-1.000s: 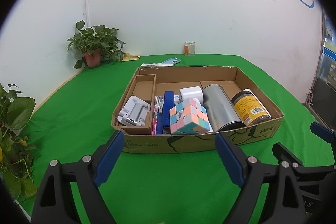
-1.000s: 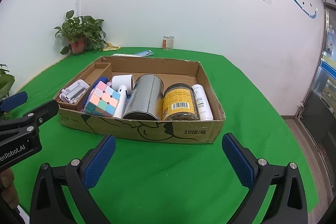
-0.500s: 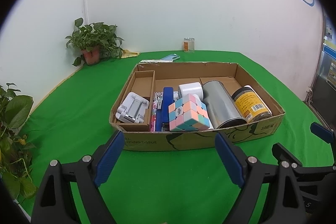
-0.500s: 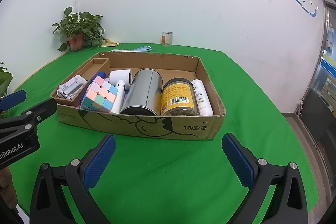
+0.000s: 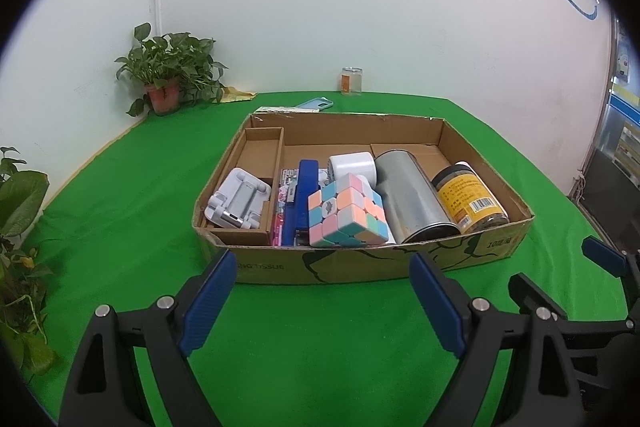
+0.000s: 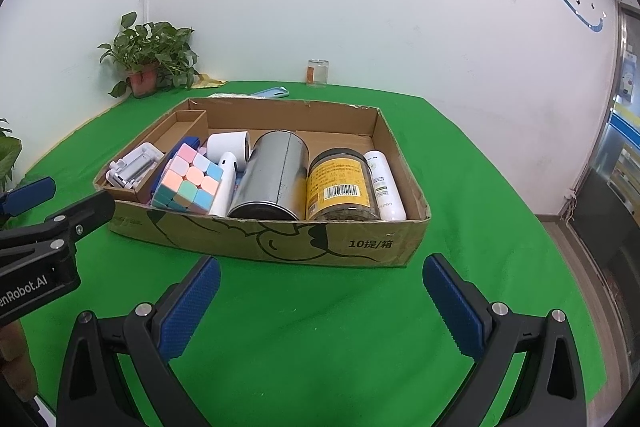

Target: Organize rigid objects

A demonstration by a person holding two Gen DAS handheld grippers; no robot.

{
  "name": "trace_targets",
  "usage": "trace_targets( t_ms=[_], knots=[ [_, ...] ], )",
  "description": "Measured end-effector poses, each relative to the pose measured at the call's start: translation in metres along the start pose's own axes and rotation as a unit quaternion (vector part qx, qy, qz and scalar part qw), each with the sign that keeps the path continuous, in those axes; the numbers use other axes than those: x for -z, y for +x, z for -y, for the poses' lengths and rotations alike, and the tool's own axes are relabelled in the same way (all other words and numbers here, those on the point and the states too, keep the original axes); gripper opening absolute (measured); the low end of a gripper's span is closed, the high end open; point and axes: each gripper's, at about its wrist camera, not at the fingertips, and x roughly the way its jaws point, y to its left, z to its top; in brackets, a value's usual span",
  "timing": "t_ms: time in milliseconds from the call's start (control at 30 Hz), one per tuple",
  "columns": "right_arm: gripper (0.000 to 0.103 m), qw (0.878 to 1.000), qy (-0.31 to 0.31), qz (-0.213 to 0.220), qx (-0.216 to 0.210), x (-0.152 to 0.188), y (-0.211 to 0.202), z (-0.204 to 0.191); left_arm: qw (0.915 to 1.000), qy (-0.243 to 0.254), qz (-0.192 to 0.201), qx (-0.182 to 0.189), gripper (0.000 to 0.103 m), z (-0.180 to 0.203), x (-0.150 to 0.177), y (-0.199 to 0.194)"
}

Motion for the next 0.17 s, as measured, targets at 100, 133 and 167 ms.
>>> trace_targets(
  t_ms=[100, 133, 167],
  knots=[
    [0.102, 1.0, 0.001, -0.003, 0.0, 0.0005, 0.0017, -0.0019, 0.9999, 0.009, -0.001, -0.011, 0.088, 0.0029, 0.002, 0.001],
    [0.102, 1.0, 0.001, -0.004, 0.0, 0.0009, 0.0028, -0.0026, 0.9999, 0.01, -0.001, -0.01, 0.088, 0.0031, 0.0027, 0.0018],
    [0.102, 1.0, 0.002, -0.005, -0.001, 0.0008, 0.0027, -0.003, 0.9999, 0.01, -0.001, -0.008, 0.088, 0.0033, 0.0034, 0.002]
  ],
)
